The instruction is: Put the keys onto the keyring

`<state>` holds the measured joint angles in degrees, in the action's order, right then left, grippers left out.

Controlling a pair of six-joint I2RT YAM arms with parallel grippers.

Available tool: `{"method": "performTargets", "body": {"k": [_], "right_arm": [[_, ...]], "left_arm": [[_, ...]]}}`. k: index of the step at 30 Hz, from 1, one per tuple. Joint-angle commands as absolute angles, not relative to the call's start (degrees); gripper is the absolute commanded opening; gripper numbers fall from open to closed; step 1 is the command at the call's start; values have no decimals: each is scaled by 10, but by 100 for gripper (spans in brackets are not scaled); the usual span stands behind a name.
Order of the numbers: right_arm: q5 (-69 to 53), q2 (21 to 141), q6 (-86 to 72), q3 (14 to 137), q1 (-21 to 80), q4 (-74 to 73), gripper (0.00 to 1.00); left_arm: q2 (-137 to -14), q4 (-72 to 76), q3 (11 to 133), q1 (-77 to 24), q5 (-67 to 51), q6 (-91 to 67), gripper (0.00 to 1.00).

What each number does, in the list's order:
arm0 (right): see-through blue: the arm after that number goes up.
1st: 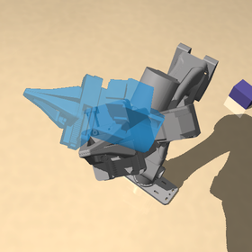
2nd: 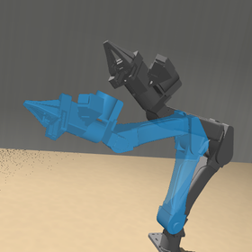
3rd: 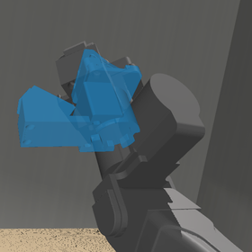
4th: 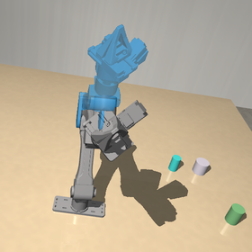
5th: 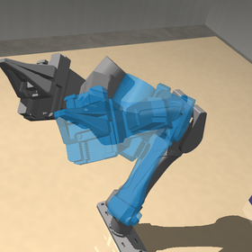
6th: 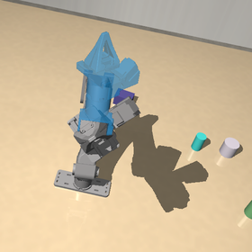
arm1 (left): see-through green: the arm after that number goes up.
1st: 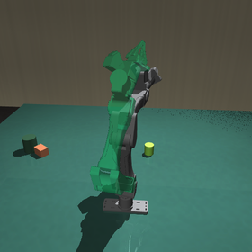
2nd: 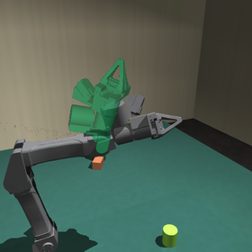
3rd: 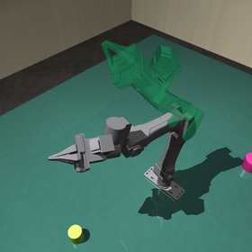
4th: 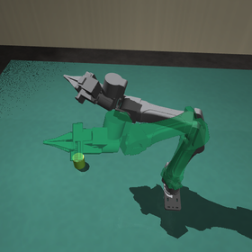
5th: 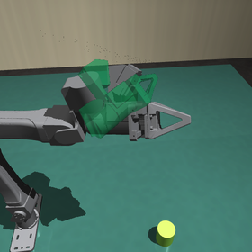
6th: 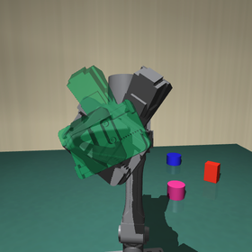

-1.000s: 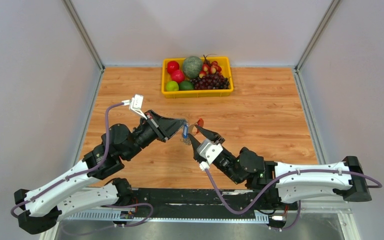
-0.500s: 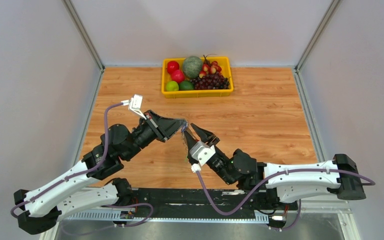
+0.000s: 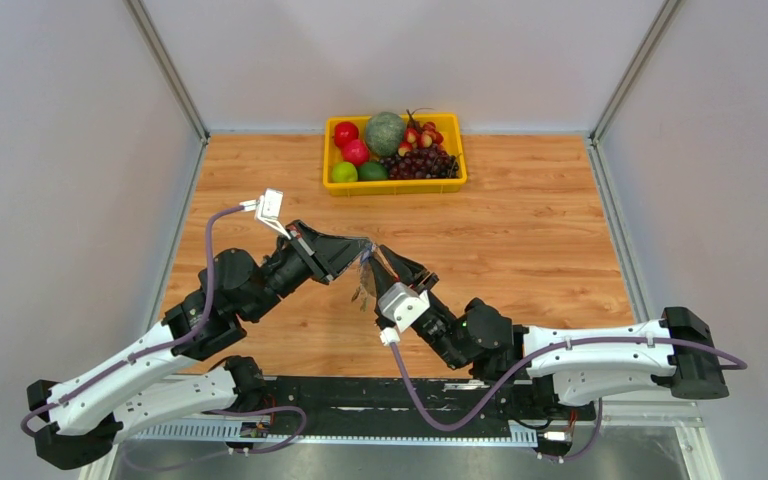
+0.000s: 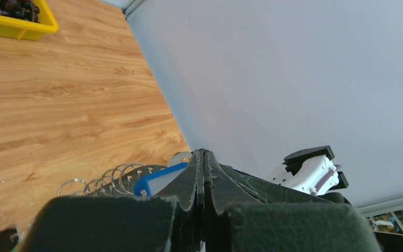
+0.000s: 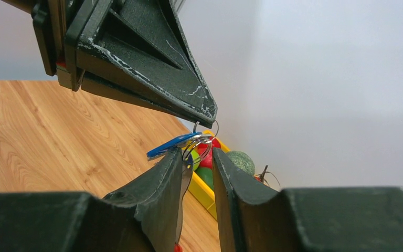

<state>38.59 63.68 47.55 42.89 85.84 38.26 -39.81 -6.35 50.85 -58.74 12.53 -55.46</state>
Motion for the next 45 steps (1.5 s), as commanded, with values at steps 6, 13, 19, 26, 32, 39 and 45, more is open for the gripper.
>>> {"method": "performTargets", "body": {"k": [6, 13, 19, 26, 32, 39, 45], "right_arm": [[402, 637, 497, 439, 860, 397, 33], [403, 640, 507, 432, 857, 411, 32], [401, 657, 535, 431, 852, 453, 26], [397, 675, 551, 428, 845, 504, 20], [402, 676, 573, 422, 843, 543, 0], [378, 639, 548, 417, 840, 480, 0], [335, 577, 482, 429, 840, 342, 0]], "left_arm": [[-386, -33, 511, -585, 119, -563, 0], [-386, -31, 509, -586, 117, -566, 0], [-388, -29, 509, -585, 113, -569, 0], [-391, -30, 509, -586, 109, -569, 0], [-390, -34, 510, -585, 108, -567, 0], [-381, -40, 509, -586, 109, -563, 0], [-377, -63, 521, -586, 102, -538, 3]]}}
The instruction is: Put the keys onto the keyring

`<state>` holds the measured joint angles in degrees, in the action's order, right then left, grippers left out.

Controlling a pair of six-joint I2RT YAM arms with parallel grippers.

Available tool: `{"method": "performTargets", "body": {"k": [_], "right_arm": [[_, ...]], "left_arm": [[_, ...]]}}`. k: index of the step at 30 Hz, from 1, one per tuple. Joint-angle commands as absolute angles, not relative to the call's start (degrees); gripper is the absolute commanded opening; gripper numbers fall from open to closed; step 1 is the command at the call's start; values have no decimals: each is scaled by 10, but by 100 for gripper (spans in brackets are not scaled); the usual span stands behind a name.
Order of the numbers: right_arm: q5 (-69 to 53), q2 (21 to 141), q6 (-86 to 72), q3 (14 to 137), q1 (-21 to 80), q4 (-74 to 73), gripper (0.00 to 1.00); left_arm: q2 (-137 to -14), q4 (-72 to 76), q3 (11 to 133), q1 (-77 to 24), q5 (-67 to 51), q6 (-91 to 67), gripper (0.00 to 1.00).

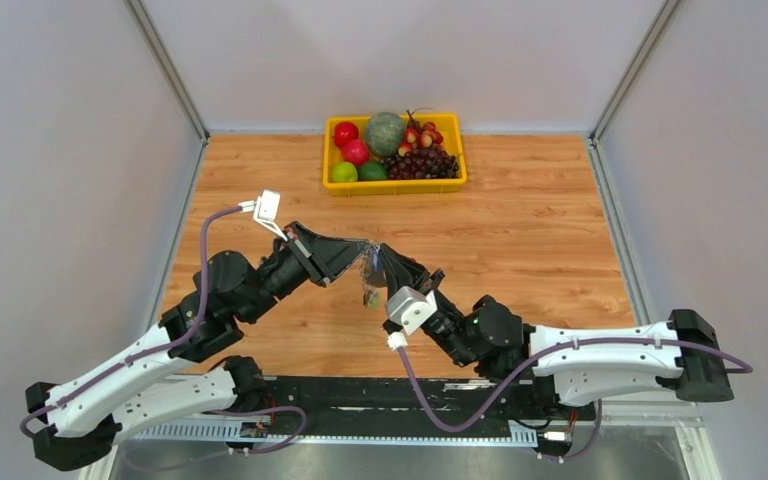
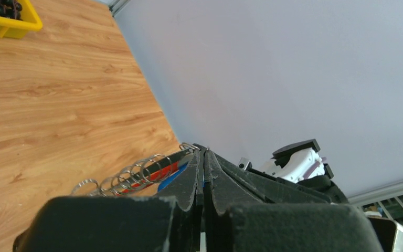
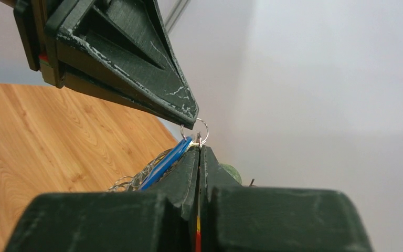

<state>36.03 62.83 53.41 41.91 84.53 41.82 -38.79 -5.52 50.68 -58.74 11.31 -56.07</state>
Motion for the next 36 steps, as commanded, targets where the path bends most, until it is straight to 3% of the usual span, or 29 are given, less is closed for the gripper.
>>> {"method": "performTargets", "body": {"k": [1, 9, 20, 26, 36], "right_arm": [[326, 565, 469, 432, 839, 315, 0], [264, 505, 399, 465, 840, 163, 0], [186, 460, 352, 473, 840, 109, 0], [205, 472, 325, 506, 840, 64, 0], [218, 497, 183, 617, 840, -126, 0]], "left_arm": [[-377, -67, 523, -585, 103, -535, 4], [-362, -99, 535, -585, 124, -515, 7], [-382, -97, 540, -585, 106, -518, 8], [-390, -69, 533, -585, 59, -513, 13], [-386, -23, 535, -585, -74, -336, 47]]}}
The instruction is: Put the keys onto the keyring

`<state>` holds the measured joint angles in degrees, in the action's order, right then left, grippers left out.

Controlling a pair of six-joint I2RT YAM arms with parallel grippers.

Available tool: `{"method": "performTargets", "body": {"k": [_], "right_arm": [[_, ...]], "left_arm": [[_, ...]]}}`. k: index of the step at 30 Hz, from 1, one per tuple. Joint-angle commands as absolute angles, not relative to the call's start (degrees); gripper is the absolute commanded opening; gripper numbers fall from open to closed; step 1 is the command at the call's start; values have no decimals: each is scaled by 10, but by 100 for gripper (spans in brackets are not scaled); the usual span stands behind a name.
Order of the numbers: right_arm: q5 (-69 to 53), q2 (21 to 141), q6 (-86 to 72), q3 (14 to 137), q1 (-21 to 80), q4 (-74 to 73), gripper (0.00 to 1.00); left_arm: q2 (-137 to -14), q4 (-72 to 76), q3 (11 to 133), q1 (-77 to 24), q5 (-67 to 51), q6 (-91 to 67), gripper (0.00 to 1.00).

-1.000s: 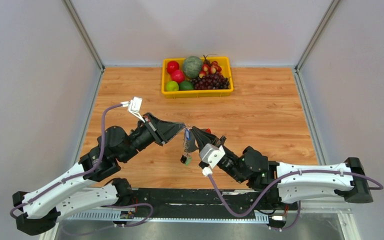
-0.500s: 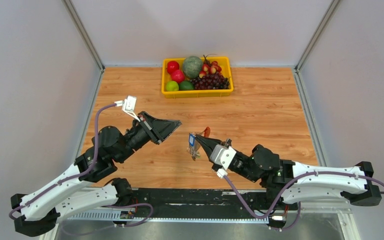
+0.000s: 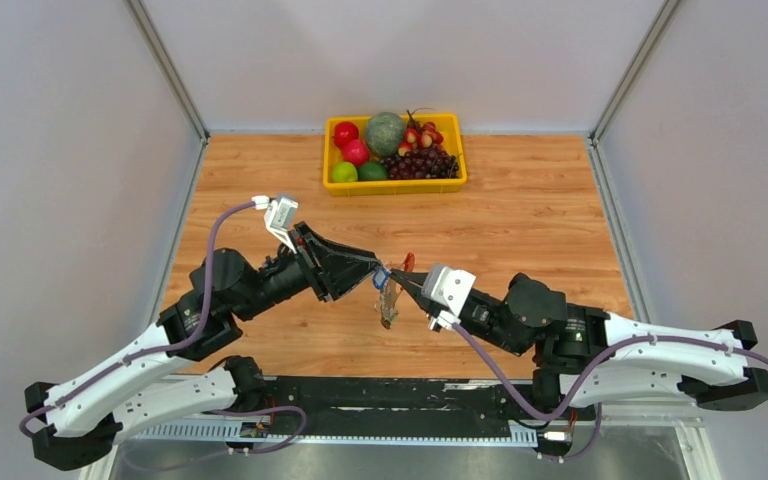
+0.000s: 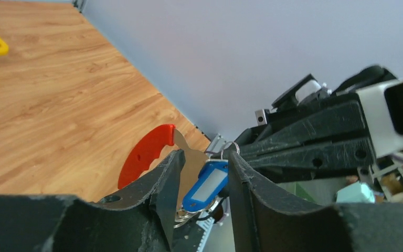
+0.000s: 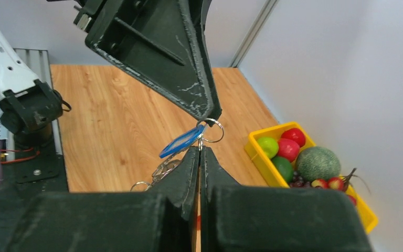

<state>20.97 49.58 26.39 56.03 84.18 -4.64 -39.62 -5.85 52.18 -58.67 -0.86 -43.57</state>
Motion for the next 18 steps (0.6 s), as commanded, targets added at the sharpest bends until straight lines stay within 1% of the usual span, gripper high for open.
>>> {"method": "performTargets", "body": {"k": [1, 5, 9, 18], "right_arm": [[213, 497, 167, 626, 841, -145, 0], [186, 503, 108, 669, 840, -218, 0], [169, 514, 63, 703, 840, -286, 0], [99, 515, 33, 721, 841, -314, 0]], "left_arm": [[-385, -22, 537, -585, -81, -312, 49], [-381, -15, 540, -585, -124, -254, 54], [-372, 5, 535, -586, -154, -225, 55], [-371, 40, 521, -585, -210, -205, 56]]}}
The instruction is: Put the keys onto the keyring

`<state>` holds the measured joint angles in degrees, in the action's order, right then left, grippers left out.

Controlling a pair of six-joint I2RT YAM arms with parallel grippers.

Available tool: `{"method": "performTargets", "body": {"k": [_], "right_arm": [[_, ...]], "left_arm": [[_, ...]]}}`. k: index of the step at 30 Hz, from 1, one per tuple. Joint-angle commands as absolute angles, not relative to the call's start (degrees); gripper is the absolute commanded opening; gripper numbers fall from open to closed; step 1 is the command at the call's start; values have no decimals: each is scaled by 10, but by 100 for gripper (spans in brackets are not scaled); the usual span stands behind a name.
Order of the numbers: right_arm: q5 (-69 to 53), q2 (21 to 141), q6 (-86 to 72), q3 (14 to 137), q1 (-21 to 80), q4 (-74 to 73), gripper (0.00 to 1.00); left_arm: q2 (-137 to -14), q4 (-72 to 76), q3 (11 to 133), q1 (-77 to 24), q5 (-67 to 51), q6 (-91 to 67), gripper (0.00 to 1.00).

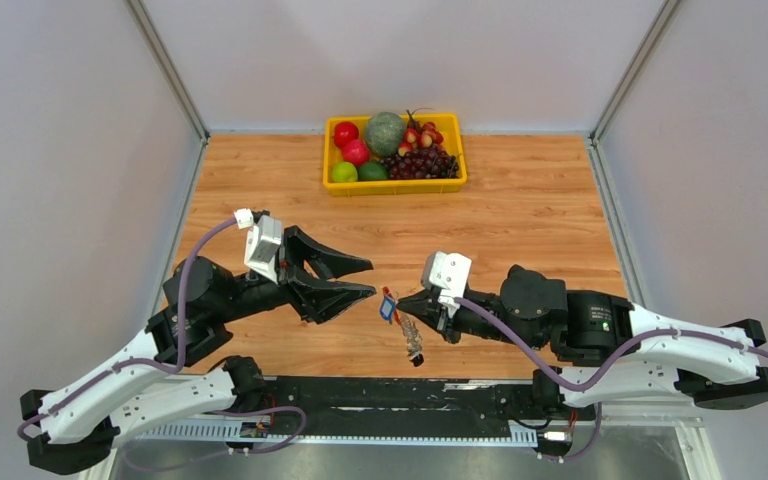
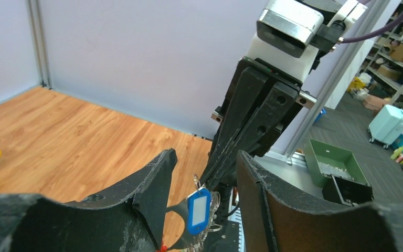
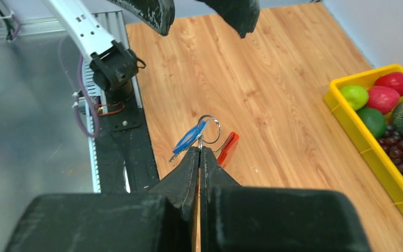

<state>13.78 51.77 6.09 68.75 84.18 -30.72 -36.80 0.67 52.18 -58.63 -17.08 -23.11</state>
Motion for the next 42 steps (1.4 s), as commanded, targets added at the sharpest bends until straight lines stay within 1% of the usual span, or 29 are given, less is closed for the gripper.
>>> {"method": "performTargets", "body": {"k": [1, 10, 20, 28, 30, 36, 38, 42], "right_arm": [[91, 515, 33, 722, 840, -315, 0], [78, 527, 43, 733, 841, -315, 0], [88, 537, 55, 749, 840, -316, 0], [96, 539, 62, 755, 840, -319, 0], [97, 539, 62, 754, 840, -319, 0], [102, 533, 61, 746, 840, -319, 0], [103, 531, 60, 743, 840, -320, 0], [105, 527, 61, 739, 841, -320, 0]], "left_arm": [[-373, 40, 522, -585, -215, -206, 56], [-409, 30, 532, -585, -284, -235, 57], [-422, -24, 539, -585, -280, -238, 55], [-425, -40, 542, -586, -275, -244, 47], [-424, -41, 542, -585, -273, -244, 40], [-418, -40, 540, -585, -258, -246, 28], [-412, -33, 535, -585, -253, -248, 26], [-402, -25, 529, -585, -235, -250, 26]]}}
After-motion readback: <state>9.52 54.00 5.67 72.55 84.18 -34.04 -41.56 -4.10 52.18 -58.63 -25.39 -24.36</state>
